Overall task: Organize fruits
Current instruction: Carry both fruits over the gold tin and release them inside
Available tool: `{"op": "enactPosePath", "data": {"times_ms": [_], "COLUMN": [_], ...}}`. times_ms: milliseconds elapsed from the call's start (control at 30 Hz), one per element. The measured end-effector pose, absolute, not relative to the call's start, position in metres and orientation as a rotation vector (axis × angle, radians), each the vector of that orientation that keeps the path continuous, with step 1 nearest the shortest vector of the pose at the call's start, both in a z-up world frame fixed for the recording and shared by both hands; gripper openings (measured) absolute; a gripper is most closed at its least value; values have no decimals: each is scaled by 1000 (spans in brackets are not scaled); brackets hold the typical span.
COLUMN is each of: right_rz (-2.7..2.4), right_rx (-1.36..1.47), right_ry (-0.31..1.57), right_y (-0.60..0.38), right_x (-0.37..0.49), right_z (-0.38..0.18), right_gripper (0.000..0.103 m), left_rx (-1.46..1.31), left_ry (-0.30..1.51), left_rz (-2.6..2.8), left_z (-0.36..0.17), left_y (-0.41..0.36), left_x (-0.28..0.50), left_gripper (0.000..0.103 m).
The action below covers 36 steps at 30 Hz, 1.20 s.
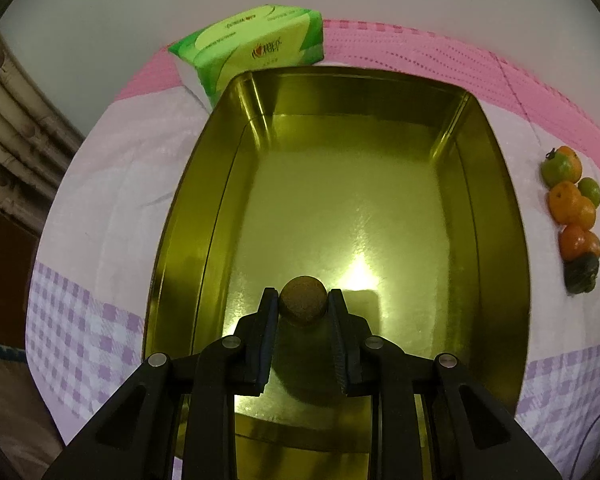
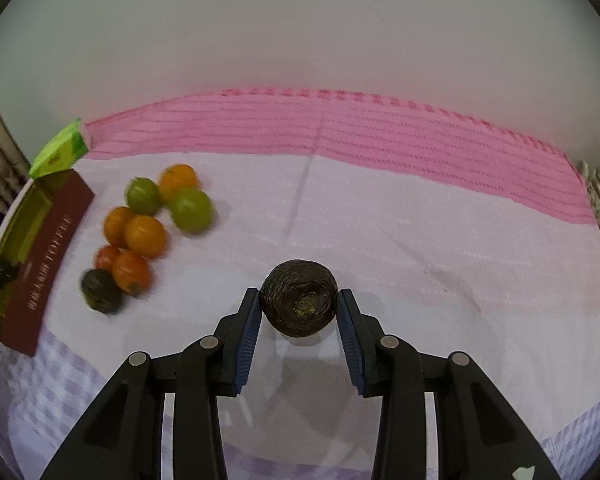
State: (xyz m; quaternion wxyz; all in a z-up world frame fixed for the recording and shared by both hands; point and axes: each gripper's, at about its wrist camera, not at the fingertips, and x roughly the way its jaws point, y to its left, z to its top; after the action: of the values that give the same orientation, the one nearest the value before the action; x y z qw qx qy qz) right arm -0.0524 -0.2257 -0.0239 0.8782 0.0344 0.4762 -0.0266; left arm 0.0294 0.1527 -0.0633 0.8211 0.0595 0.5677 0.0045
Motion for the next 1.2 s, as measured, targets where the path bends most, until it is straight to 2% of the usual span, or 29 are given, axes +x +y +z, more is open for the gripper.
{"op": "enactPosePath", "data": {"times_ms": [267, 400, 533, 700, 933, 1200], "right_rz": [68, 141, 232, 346, 424, 433], "right_rx": [45, 21, -2, -50, -134, -198], "right_ry": [955, 950, 943, 937, 957, 1019], "right_y": [-165, -126, -81, -17, 51, 77], "right_x": [-38, -23, -3, 18, 40, 53], "right_z": [0, 4, 5, 3, -9, -37], "right_gripper": [36, 36, 36, 36, 36, 37], "left_rx": [116, 93, 57, 21, -32, -82], "left_ry": [1198, 1154, 1072, 996, 1012, 1049], "left_rz": [14, 3, -5, 38, 84, 106], "left_z": [-69, -59, -34, -10, -11, -19], "left_y": [153, 161, 173, 190, 216, 231], "left_x": [34, 30, 22, 14, 19, 26], "left_gripper": [27, 35, 50, 58, 58, 58]}}
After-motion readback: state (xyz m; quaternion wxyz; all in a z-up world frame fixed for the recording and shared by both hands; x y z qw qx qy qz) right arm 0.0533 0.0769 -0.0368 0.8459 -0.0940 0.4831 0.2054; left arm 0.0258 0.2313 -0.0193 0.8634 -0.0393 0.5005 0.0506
